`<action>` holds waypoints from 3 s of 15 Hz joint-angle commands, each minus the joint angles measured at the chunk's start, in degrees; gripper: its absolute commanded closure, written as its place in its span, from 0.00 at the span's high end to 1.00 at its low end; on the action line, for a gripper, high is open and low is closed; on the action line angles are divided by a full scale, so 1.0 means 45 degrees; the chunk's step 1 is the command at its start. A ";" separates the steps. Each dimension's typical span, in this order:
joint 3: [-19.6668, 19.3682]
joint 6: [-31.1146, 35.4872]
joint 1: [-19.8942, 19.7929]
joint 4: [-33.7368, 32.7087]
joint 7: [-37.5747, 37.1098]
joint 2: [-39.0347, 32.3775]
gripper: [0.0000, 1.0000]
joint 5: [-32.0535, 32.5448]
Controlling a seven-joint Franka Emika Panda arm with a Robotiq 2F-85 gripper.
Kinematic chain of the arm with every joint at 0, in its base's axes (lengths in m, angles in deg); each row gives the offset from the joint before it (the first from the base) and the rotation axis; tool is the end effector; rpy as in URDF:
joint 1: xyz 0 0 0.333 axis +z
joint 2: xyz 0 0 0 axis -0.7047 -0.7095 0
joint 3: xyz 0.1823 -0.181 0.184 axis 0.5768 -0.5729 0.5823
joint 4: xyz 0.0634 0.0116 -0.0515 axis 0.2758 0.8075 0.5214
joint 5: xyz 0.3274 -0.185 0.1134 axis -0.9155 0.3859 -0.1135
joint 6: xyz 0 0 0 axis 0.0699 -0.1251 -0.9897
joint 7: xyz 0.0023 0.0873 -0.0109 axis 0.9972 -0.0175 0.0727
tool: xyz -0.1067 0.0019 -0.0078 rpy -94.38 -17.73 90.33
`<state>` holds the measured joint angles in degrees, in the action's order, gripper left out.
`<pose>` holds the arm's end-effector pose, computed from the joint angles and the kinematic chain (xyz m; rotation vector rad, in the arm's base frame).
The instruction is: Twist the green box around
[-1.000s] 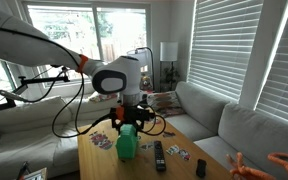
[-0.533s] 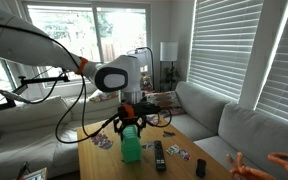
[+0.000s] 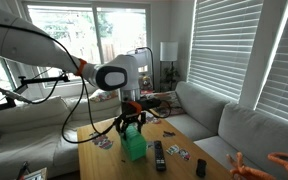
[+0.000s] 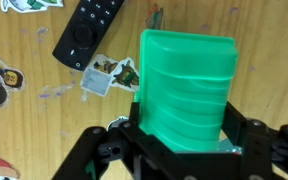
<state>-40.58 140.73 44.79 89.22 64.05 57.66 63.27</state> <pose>0.5188 -0.0152 0.4138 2.1005 2.2233 -0.2089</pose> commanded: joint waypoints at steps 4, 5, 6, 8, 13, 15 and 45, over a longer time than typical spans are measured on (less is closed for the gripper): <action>-0.0022 0.0366 0.0037 0.0053 0.0054 0.0072 1.00 -0.0031; -0.0038 0.0306 0.0025 0.0035 -0.0031 0.0169 1.00 -0.0113; -0.0063 0.0340 0.0014 0.0035 -0.0090 0.0258 1.00 -0.0280; -0.0125 0.0388 -0.0004 0.0037 -0.0174 0.0497 1.00 -0.0644; -0.0304 -0.0150 -0.0097 -0.0408 -0.1927 0.1320 1.00 -0.1454; -0.0372 -0.0843 -0.0137 -0.0866 -0.3050 0.1604 1.00 -0.1686; -0.0388 -0.3541 -0.0267 -0.2854 -1.8408 0.1674 1.00 -0.1631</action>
<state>-42.45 124.98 43.71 76.56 -18.80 65.25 55.96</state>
